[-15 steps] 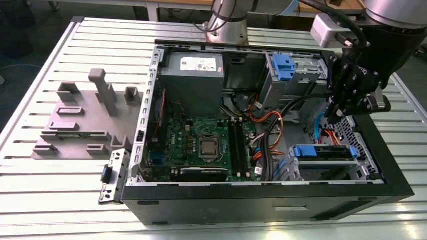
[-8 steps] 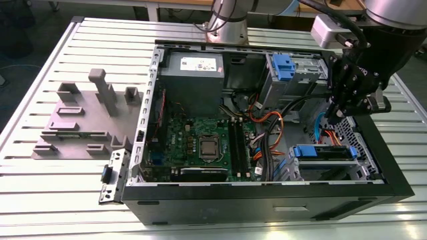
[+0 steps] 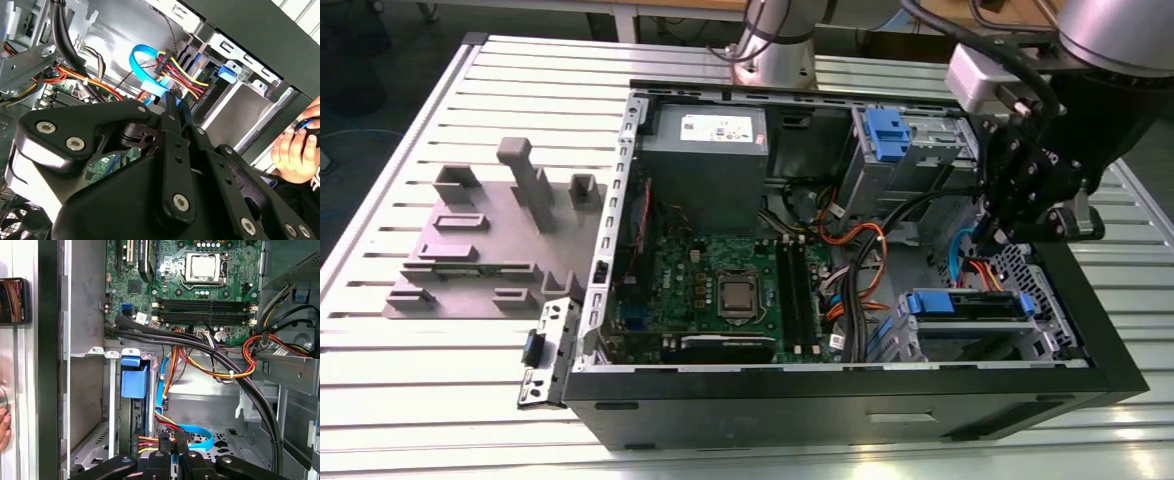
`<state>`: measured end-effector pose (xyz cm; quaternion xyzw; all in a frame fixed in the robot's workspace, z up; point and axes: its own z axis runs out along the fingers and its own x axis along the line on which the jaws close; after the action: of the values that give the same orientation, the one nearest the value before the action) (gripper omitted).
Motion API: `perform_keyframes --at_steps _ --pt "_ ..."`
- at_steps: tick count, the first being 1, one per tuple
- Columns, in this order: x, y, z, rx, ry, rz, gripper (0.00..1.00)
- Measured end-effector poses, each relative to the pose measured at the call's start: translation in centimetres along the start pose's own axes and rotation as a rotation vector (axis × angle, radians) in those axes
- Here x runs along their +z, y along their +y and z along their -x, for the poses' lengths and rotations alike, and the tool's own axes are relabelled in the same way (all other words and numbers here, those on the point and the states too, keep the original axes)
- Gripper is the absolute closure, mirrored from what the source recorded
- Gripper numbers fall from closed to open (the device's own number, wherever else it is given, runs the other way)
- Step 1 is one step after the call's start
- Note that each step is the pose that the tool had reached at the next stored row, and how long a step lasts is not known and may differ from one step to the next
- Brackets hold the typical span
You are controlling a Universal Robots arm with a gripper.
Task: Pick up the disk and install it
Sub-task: 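Insert the second disk wire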
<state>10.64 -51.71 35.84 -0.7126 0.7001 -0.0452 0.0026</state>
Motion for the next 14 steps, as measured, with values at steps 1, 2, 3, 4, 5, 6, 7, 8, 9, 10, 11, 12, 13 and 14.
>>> perform_keyframes --at_steps 1,2,3,4,5,6,7,8,9,10,11,12,13,14 --pt "0.07 0.01 -0.21 0.0 -0.0037 -0.0003 0.84" --pt "0.15 0.02 -0.45 0.001 -0.0068 -0.0006 0.84" --pt "0.24 0.04 -0.7 0.001 -0.0101 -0.001 0.84" --pt "0.32 0.06 -0.93 0.001 -0.0137 -0.0016 0.84" --pt "0.4 0.1 -1.11 0.001 -0.0178 -0.0024 0.84" --pt "0.46 0.16 -1.25 0.002 -0.0215 -0.0033 0.84" --pt "0.5 0.28 -1.35 0.002 -0.0249 -0.0043 0.84" --pt "0.54 0.42 -1.44 0.002 -0.0283 -0.0054 0.84" --pt "0.57 0.55 -1.52 0.002 -0.0315 -0.0062 0.84" --pt "0.6 0.66 -1.6 0.003 -0.0342 -0.0068 0.84" --pt "0.64 0.74 -1.69 0.003 -0.0367 -0.0072 0.84" --pt "0.67 0.78 -1.79 0.003 -0.0392 -0.0075 0.84" --pt "0.68 0.78 -1.83 0.003 -0.0402 -0.0076 0.84" --pt "0.69 0.78 -1.85 0.003 -0.041 -0.0076 0.84"
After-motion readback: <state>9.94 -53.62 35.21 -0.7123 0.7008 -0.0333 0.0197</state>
